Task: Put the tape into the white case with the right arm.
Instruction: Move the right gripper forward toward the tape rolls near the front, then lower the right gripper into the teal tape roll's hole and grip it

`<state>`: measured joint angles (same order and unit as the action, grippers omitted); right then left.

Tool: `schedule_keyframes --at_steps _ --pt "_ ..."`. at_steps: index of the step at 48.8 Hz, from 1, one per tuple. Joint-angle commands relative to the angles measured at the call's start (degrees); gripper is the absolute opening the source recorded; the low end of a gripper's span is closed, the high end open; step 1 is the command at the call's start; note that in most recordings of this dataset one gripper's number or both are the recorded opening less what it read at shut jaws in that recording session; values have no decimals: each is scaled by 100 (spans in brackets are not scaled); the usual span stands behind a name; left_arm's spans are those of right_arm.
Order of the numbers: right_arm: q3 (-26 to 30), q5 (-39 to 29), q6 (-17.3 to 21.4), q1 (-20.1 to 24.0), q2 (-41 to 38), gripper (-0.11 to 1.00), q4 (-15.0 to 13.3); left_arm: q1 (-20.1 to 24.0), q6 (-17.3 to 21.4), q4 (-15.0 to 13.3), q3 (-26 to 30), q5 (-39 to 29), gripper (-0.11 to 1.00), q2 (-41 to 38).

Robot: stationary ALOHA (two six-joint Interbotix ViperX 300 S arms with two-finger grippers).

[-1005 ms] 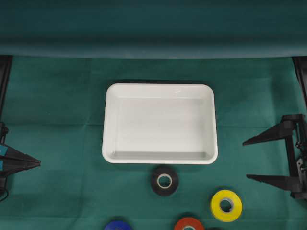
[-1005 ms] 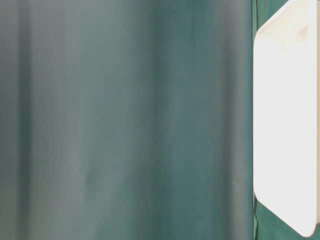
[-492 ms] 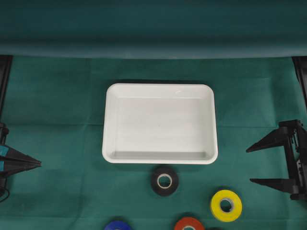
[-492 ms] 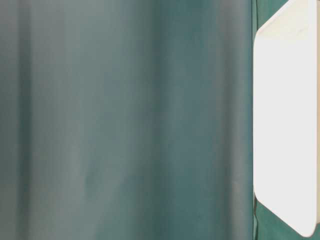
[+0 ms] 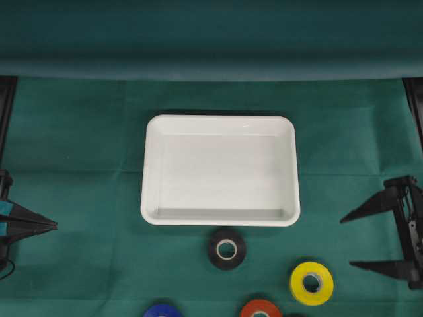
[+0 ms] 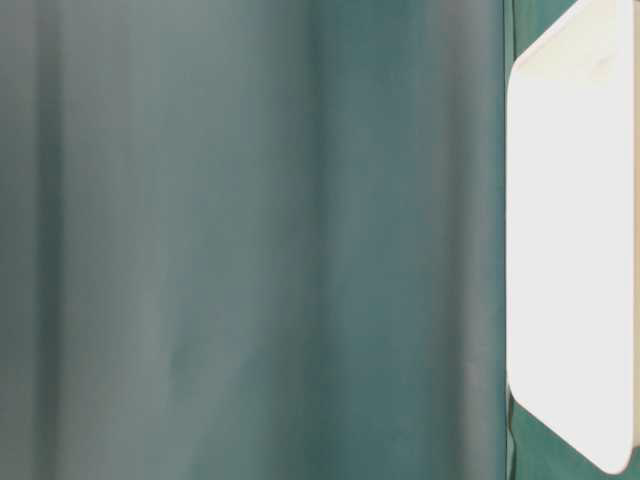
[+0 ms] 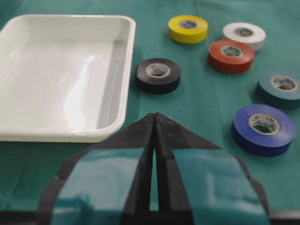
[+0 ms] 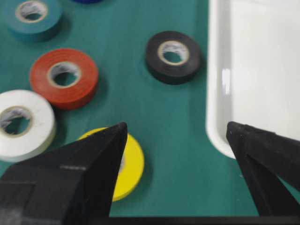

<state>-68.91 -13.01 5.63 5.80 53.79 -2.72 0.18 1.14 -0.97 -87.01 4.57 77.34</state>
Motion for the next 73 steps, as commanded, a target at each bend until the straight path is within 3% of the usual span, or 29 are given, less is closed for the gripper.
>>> schedule_keyframes --at_steps 1,12,24,35,55,73 --pt "-18 158 -9 158 -9 86 -62 18 9 -9 70 18 0 -44" --pt "-123 264 0 316 -9 86 -360 26 9 -9 9 35 0 -44" --pt "-123 316 0 334 -26 86 -387 26 9 -9 9 35 0 -44" --pt "18 659 9 527 -510 86 -387 62 9 -9 18 44 0 -44" --pt "853 1441 88 747 -2180 86 -352 158 18 -9 44 88 0 -44" --pt "2522 1670 352 809 -4500 86 -352 176 -18 -9 -62 97 0 -35"
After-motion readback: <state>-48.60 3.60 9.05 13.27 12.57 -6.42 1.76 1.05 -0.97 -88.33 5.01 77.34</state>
